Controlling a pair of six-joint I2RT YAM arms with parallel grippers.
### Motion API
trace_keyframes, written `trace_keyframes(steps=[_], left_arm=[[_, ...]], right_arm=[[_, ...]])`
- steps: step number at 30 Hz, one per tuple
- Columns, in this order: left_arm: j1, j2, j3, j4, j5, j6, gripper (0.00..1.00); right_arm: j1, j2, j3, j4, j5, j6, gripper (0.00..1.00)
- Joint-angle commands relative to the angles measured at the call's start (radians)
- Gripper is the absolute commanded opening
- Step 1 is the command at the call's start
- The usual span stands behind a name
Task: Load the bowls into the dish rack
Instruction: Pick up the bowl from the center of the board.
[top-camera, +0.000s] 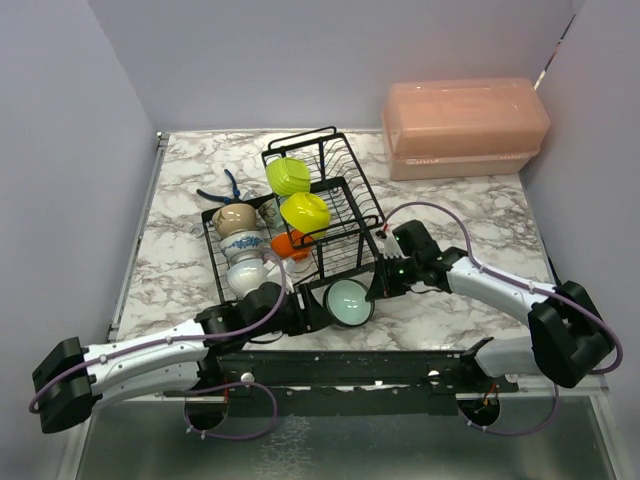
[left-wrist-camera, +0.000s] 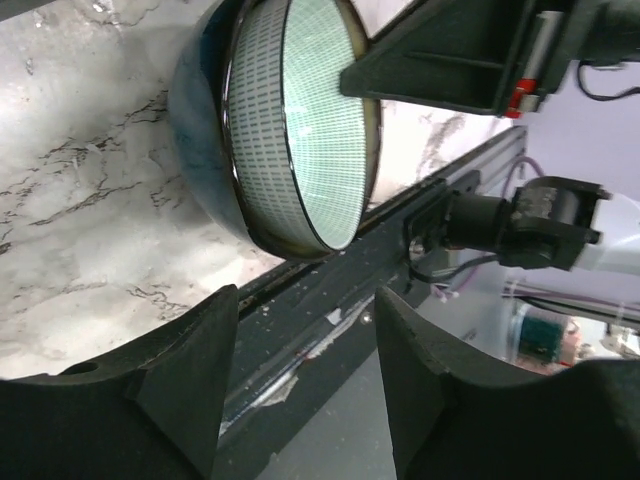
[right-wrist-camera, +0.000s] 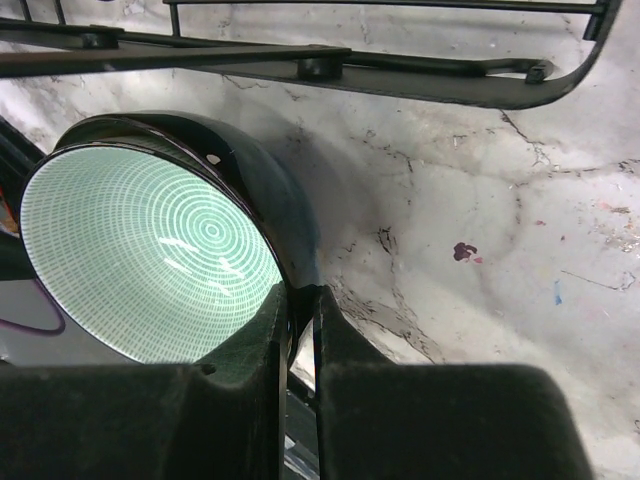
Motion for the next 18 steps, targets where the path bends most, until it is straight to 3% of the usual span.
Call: trace_keyframes(steps=[1,10,18], left_arm=[[-0.035,0.102,0.045,0.069,-0.111,-0.011,0.57],[-0.039,0.100,0.073,0.068,-0.184,-0.013,0.48],[-0.039,0.096,0.050,0.069,-0.223,-0.040,0.51]], right_arm=[[0.037,-0.009,-0.023,-0.092,0.041,-0.005,0.00],[0.063,-0.021,-0.036,-0.102,0.065,-0.005,0.00],[0.071,-0.013,-0.026,-0.110,0.071,-0.015,0.00]])
